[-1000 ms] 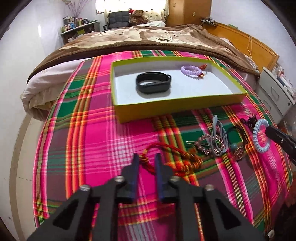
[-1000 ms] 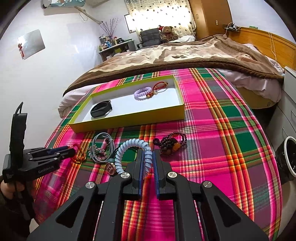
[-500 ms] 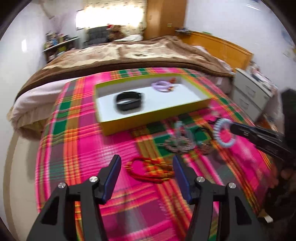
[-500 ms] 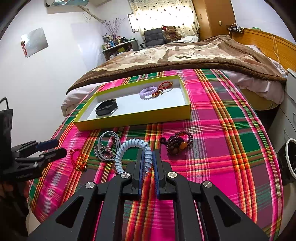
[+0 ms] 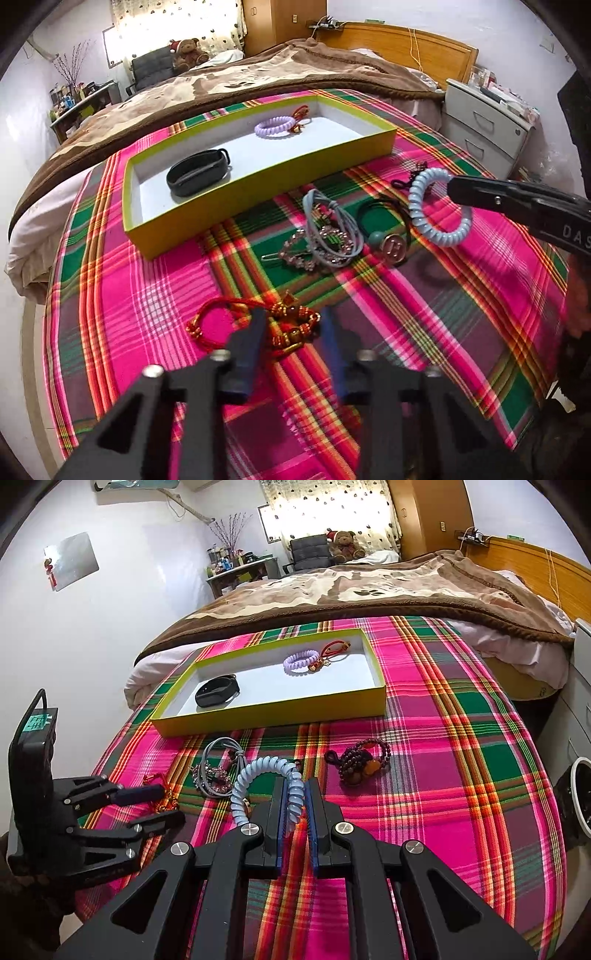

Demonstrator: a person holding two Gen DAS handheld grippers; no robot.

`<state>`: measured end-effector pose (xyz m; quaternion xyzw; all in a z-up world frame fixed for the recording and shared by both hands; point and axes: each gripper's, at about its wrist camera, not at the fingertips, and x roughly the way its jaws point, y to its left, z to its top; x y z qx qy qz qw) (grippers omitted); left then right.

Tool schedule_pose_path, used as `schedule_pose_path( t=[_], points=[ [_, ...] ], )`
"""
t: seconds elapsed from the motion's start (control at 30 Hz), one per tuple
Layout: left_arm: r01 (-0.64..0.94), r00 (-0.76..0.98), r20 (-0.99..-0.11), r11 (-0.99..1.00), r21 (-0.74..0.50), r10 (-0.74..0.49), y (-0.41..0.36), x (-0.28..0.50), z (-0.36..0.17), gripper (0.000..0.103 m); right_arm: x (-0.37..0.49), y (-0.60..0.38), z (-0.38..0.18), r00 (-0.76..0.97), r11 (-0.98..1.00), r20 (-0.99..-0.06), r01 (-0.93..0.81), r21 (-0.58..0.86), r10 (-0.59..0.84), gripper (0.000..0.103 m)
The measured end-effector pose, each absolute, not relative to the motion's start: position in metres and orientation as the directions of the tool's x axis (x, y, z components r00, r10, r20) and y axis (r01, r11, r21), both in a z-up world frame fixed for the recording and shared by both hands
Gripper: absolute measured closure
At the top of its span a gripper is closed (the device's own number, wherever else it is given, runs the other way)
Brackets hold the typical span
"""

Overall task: Organize jewelry
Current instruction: 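Grasp the red knotted charm with the left tool while the right tool holds the blue coil, then carry both items into the tray and open both tools to release them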

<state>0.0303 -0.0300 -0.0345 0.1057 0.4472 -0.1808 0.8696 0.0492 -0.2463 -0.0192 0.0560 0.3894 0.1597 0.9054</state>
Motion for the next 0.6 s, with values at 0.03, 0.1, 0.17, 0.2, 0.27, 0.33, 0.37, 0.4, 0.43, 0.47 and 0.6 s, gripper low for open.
schedule_pose_path(
  t=[0.03, 0.1, 0.17, 0.2, 0.27, 0.33, 0.37, 0.4, 0.43, 0.47, 0.6],
  points=[
    [0.409, 0.533, -0.816, 0.912, 0.018, -0.223, -0.029, 0.030, -0.034, 0.078, 0.049, -0.246, -0.019, 0.646, 0.943, -0.687, -0.245, 0.225, 0.332, 0.093],
    [0.400, 0.527, -0.817, 0.916, -0.006, -0.236, -0.025, 0.032, -0.033, 0.080, 0.049, -0.246, -0.019, 0.646, 0.943, -0.687, -0.245, 0.226, 0.332, 0.093],
    [0.403, 0.527, -0.816, 0.915, -0.006, -0.238, -0.024, 0.032, -0.032, 0.096, 0.050, -0.246, -0.019, 0.646, 0.943, -0.688, -0.245, 0.224, 0.331, 0.093],
    [0.402, 0.530, -0.813, 0.916, -0.007, -0.239, -0.023, 0.031, -0.031, 0.096, 0.050, -0.246, -0.019, 0.645, 0.944, -0.689, -0.245, 0.223, 0.330, 0.093],
    [0.397, 0.537, -0.808, 0.918, -0.013, -0.244, -0.021, 0.032, -0.029, 0.096, 0.051, -0.246, -0.019, 0.644, 0.944, -0.690, -0.244, 0.223, 0.330, 0.093],
    [0.387, 0.549, -0.800, 0.922, -0.014, -0.242, -0.019, 0.034, -0.025, 0.096, 0.052, -0.245, -0.018, 0.646, 0.944, -0.688, -0.246, 0.221, 0.330, 0.093],
    [0.378, 0.557, -0.793, 0.925, -0.023, -0.247, -0.016, 0.034, -0.022, 0.096, 0.052, -0.245, -0.017, 0.648, 0.944, -0.687, -0.247, 0.220, 0.330, 0.093],
    [0.370, 0.563, -0.787, 0.928, -0.031, -0.251, -0.013, 0.035, -0.019, 0.096, 0.053, -0.244, -0.016, 0.649, 0.943, -0.686, -0.249, 0.219, 0.330, 0.093],
    [0.370, 0.566, -0.785, 0.928, -0.031, -0.252, -0.013, 0.036, -0.017, 0.096, 0.054, -0.243, -0.015, 0.649, 0.944, -0.685, -0.250, 0.217, 0.330, 0.093],
    [0.359, 0.579, -0.776, 0.933, -0.030, -0.248, -0.010, 0.037, -0.014, 0.096, 0.055, -0.243, -0.014, 0.650, 0.943, -0.685, -0.252, 0.216, 0.330, 0.093],
    [0.328, 0.608, -0.756, 0.944, -0.038, -0.241, -0.001, 0.042, -0.002, 0.096, 0.057, -0.240, -0.010, 0.655, 0.943, -0.679, -0.259, 0.211, 0.332, 0.093]
  ],
)
